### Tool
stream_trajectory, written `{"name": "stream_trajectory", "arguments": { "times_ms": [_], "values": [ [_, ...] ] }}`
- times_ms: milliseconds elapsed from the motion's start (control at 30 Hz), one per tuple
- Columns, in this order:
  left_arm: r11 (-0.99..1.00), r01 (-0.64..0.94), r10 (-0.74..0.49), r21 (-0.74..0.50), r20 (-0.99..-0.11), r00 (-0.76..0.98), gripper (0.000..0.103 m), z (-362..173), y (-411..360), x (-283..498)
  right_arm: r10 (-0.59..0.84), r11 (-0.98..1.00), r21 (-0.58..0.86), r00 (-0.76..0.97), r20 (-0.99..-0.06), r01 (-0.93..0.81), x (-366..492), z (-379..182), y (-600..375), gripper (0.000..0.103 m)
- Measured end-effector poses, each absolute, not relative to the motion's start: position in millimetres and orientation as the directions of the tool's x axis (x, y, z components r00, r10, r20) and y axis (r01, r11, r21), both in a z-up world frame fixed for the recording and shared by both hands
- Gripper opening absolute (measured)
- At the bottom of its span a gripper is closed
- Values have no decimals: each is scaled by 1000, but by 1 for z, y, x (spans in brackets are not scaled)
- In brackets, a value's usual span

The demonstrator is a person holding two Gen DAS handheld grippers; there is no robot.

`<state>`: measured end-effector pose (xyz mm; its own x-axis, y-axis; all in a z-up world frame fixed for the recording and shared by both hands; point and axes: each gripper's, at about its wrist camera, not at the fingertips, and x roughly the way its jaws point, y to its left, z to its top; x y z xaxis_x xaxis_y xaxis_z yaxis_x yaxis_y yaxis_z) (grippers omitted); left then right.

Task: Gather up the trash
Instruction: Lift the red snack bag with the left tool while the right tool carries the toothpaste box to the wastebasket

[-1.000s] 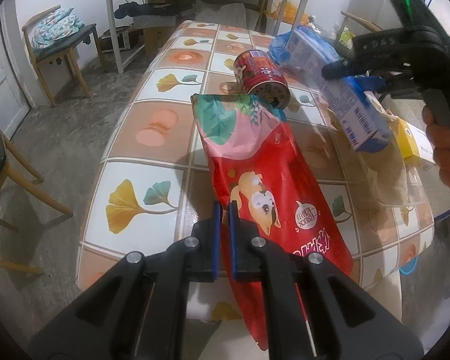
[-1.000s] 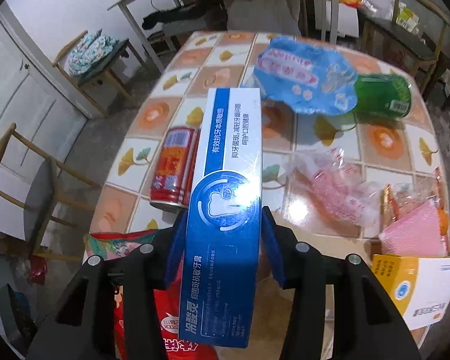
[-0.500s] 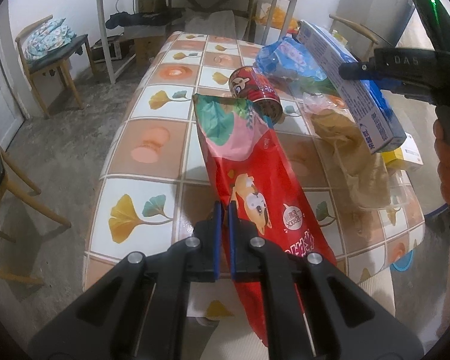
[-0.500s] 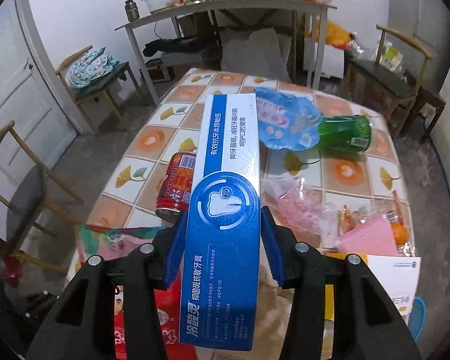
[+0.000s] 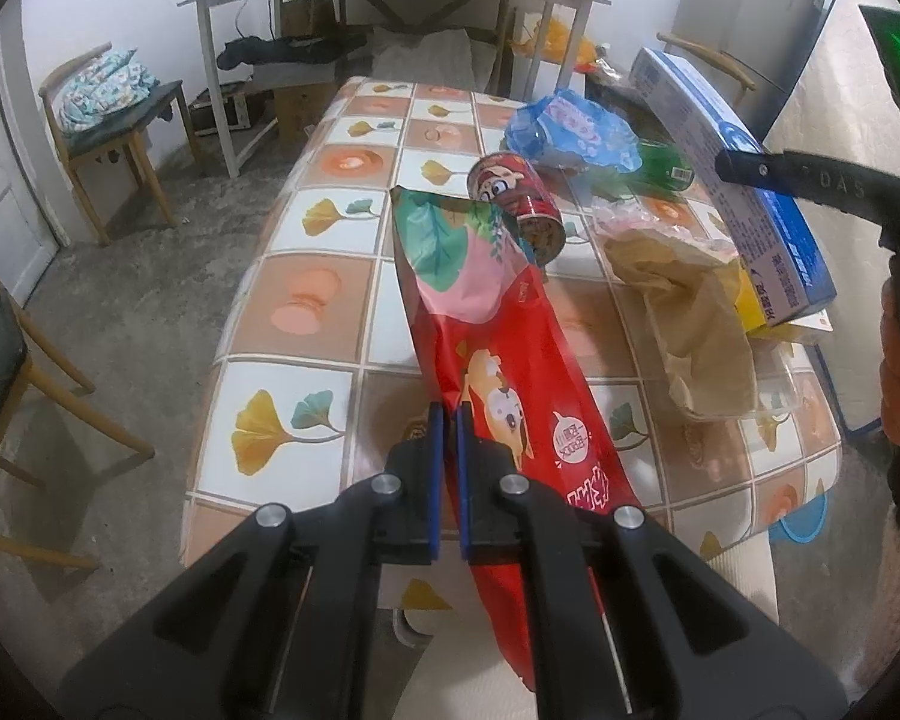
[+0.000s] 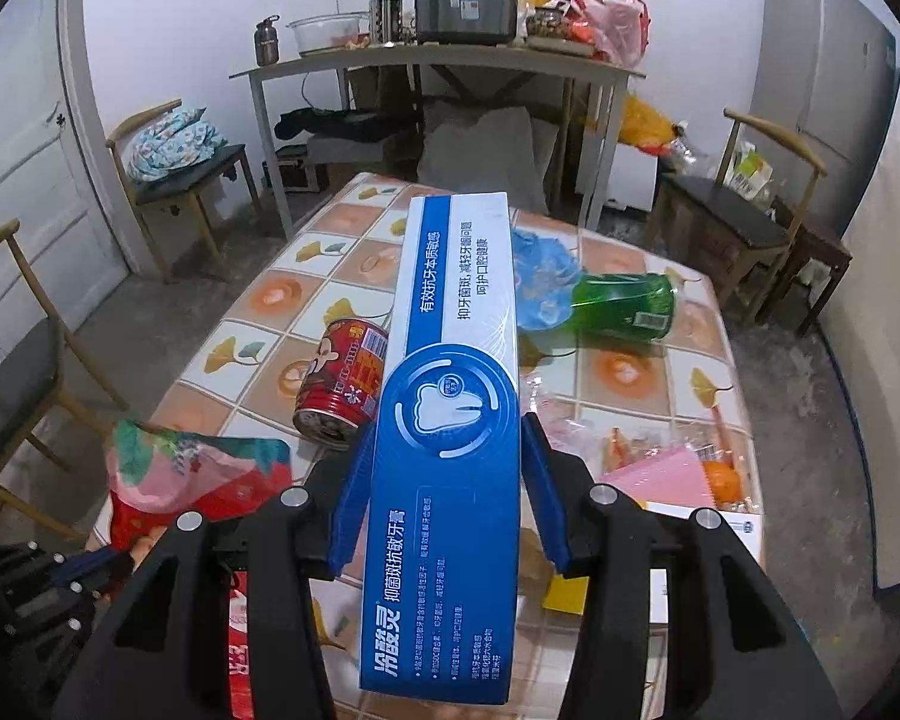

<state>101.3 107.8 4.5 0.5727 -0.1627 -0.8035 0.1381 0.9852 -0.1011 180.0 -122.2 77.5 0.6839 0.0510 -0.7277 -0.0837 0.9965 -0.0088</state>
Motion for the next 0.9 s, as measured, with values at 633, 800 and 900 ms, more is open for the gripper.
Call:
{"name": "stream_trajectory", "arguments": {
  "times_ms": [633, 800, 900],
  "values": [
    [996, 72, -86, -52, -753, 653, 2, 39, 103, 77, 27, 995, -55, 752, -659, -84, 140, 96, -144, 46],
    [996, 67, -90, -61, -706, 702, 2, 67, 108, 64, 66, 996, 0, 768, -637, -86, 125, 104, -161, 46],
    [993, 108, -108, -39, -643, 758, 2, 97, 100, 55, 103, 995, 73, 780, -617, -74, 110, 112, -185, 46]
  ]
}}
